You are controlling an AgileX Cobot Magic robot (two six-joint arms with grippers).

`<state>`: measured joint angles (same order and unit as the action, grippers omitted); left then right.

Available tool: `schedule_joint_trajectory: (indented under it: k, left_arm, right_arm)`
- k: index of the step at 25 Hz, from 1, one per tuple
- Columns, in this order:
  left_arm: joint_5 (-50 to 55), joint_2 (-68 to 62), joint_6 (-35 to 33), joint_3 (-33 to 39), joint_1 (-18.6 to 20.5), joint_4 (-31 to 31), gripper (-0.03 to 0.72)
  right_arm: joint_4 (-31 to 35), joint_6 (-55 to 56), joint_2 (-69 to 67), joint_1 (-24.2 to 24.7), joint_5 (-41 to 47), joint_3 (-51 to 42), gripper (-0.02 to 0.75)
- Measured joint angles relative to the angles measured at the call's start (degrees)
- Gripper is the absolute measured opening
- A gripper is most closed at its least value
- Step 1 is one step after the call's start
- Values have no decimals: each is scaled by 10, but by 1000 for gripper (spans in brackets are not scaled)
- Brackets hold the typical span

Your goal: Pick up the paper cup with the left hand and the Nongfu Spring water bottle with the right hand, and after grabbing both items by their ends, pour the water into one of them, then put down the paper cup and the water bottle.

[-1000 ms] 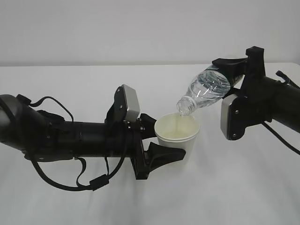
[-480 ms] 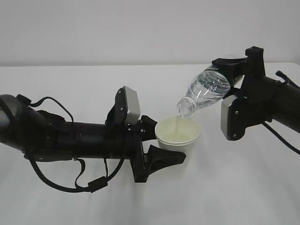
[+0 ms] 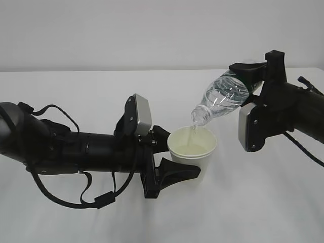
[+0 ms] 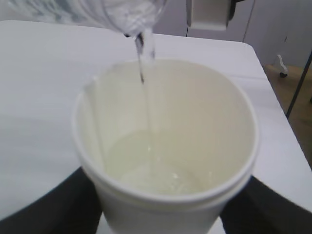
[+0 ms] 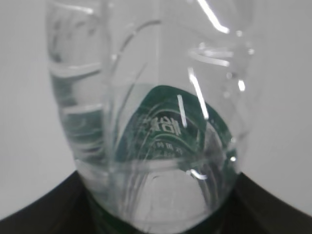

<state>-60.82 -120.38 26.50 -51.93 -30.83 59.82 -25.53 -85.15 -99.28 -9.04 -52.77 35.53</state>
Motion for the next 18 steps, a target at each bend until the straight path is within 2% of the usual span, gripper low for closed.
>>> schedule_joint_trajectory:
  k: [18]
  left_arm:
    - [4,0,0,0,0,0,486]
  right_arm:
    - [0,0,0,0,0,0,448]
